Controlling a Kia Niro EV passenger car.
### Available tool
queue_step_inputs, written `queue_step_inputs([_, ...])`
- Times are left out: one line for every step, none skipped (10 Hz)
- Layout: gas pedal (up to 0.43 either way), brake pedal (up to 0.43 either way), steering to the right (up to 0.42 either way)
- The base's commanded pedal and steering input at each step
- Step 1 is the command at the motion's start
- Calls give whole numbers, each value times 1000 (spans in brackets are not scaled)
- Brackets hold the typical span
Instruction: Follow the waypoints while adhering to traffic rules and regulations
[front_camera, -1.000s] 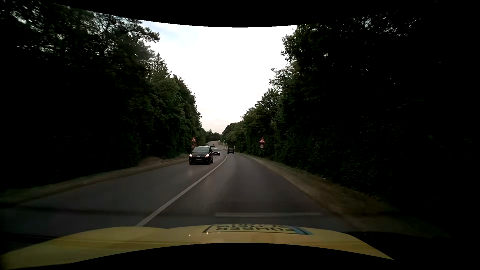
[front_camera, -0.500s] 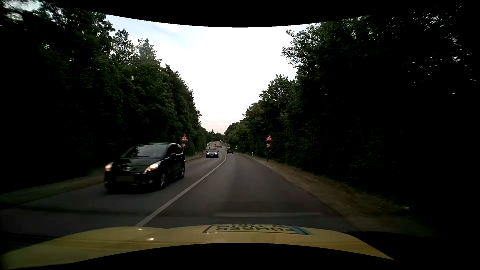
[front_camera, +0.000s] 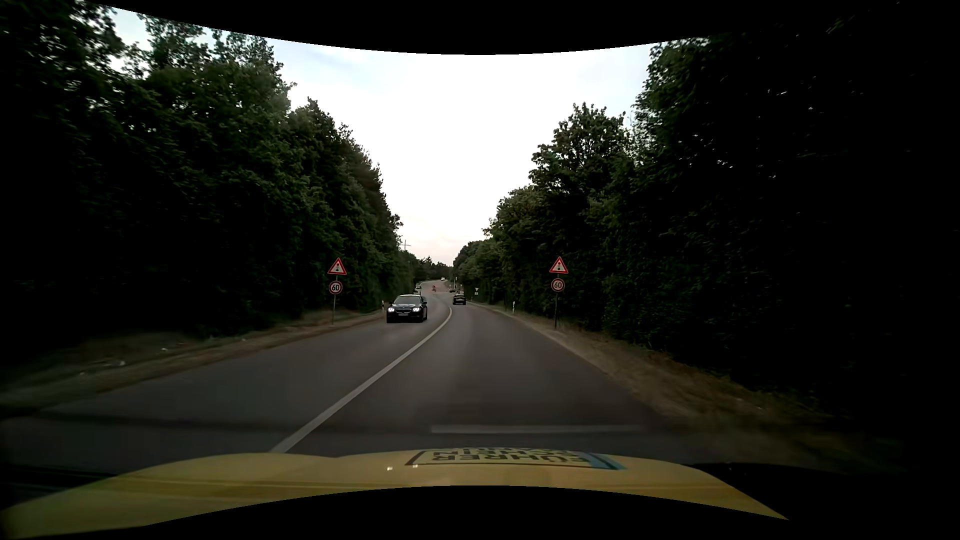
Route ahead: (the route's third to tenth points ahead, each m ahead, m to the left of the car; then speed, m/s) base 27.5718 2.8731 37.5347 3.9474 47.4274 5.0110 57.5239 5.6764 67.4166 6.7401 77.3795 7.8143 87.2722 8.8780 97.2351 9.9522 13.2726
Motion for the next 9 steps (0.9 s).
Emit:
queue_step_inputs([47,0,-8])
queue_step_inputs([47,0,-7])
queue_step_inputs([47,0,-8])
queue_step_inputs([47,0,-8])
queue_step_inputs([47,0,-7])
queue_step_inputs([47,0,-8])
queue_step_inputs([47,0,-8])
queue_step_inputs([47,0,-8])
queue_step_inputs([47,0,-9])
